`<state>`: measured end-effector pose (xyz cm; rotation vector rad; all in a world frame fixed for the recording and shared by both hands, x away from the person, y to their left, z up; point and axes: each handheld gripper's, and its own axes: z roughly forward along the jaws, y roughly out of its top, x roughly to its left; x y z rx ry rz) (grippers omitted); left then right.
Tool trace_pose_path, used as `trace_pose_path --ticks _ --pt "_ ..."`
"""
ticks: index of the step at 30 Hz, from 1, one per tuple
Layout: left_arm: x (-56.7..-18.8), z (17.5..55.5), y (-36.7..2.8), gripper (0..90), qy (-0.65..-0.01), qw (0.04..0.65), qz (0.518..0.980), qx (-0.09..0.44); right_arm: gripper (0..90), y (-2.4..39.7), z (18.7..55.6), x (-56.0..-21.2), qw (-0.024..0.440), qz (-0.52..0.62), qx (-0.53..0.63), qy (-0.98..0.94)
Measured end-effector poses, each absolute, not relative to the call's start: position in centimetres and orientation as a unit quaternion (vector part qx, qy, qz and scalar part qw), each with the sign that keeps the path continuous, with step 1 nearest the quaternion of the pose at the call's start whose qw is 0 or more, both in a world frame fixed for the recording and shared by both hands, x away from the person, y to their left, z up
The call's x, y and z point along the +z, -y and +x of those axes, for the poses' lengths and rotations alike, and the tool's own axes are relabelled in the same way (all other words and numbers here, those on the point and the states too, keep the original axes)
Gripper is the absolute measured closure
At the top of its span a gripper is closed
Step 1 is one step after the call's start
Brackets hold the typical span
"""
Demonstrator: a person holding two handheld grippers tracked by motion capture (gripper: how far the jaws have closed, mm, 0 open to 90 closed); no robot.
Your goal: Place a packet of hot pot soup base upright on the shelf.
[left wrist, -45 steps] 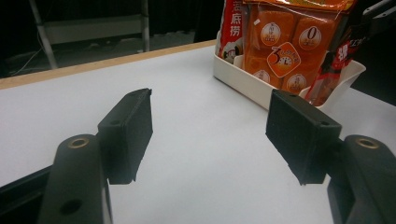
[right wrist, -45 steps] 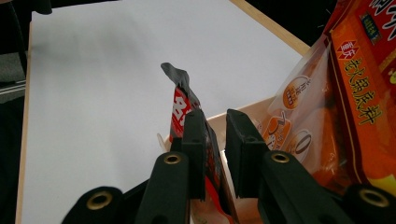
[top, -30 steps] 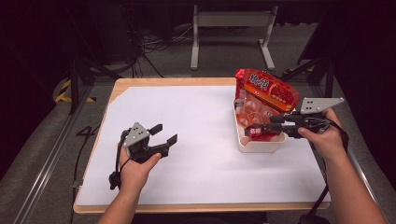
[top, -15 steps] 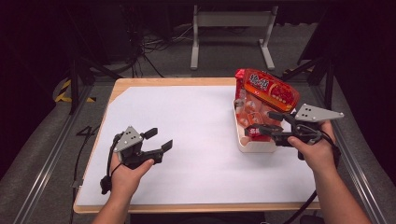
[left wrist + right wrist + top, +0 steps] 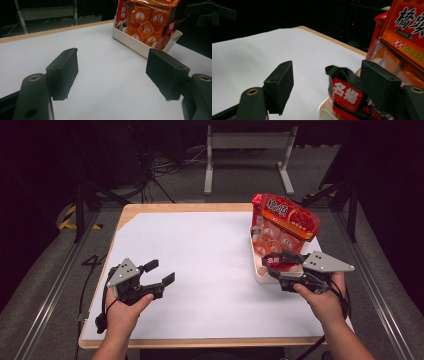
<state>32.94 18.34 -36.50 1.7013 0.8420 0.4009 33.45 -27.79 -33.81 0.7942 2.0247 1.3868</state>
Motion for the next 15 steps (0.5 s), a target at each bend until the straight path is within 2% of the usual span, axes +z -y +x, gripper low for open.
trace_pose_path --ticks 15 --pt "-36.6 32.5 -19.8 26.0 -0.349 0.56 0.733 0.165 27.2 27.7 34.0 -37.3 0.286 0.304 0.517 -0.747"
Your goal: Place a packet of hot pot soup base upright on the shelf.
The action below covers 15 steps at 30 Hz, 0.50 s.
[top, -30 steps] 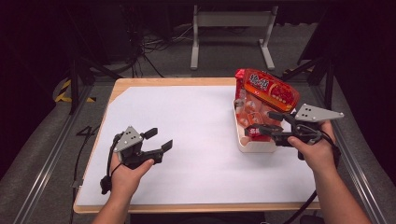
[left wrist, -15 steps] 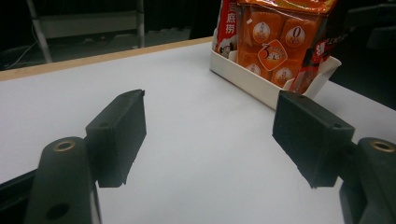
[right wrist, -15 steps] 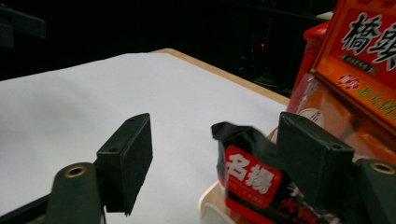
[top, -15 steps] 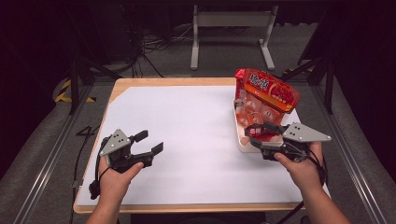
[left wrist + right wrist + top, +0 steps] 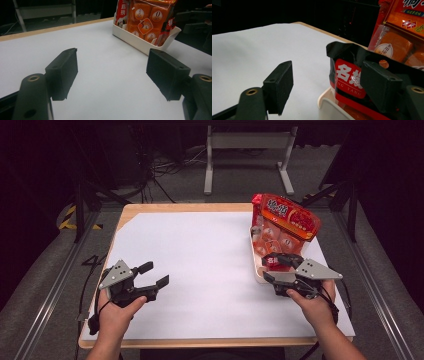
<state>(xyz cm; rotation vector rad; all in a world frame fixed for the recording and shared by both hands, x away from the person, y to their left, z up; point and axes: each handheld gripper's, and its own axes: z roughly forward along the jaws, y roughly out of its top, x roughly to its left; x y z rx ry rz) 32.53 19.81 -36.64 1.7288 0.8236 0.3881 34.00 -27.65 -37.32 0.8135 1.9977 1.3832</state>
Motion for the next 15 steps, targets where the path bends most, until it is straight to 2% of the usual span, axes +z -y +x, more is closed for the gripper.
trace_pose_path --ticks 15 --pt "-37.1 32.7 -19.7 25.0 -0.336 0.549 0.751 0.146 27.0 28.2 34.8 -39.0 0.277 0.31 0.515 -0.75"
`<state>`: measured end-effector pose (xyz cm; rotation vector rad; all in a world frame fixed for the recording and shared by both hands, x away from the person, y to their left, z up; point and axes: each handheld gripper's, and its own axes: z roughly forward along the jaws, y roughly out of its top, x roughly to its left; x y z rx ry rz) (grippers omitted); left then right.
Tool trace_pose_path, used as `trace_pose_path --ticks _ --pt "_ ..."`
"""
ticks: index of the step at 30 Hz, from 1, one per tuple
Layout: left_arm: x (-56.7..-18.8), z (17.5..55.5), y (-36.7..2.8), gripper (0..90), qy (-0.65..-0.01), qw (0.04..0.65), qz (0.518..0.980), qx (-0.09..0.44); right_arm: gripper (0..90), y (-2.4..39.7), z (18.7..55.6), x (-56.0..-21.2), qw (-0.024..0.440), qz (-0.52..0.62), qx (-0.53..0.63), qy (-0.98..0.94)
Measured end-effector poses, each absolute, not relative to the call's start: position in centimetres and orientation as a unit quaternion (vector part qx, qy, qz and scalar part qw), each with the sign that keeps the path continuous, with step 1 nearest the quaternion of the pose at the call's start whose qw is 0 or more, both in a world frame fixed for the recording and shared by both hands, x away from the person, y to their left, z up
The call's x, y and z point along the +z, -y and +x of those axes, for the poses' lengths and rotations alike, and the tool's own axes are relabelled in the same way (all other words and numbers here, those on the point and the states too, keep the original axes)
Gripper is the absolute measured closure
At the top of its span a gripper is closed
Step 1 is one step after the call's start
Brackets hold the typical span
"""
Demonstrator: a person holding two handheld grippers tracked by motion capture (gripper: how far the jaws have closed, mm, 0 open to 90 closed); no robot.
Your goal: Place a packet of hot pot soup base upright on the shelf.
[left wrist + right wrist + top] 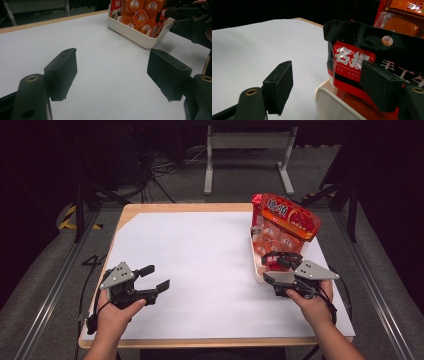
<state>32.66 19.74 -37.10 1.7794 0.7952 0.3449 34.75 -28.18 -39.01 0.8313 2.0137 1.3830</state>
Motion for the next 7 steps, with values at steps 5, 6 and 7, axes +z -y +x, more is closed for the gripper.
trace_pose_path --ticks 5,6,7 --pt "-37.14 32.69 -19.88 24.7 -0.339 0.547 0.753 0.142 27.0 28.18 34.55 -38.83 0.28 0.305 0.519 -0.748" --pt "-37.15 32.7 -19.88 24.7 -0.339 0.547 0.752 0.142 27.0 28.16 34.51 -38.79 0.282 0.305 0.519 -0.747" --pt "-37.15 32.7 -19.89 24.6 -0.34 0.547 0.752 0.142 27.0 28.15 34.47 -38.73 0.282 0.303 0.52 -0.747"
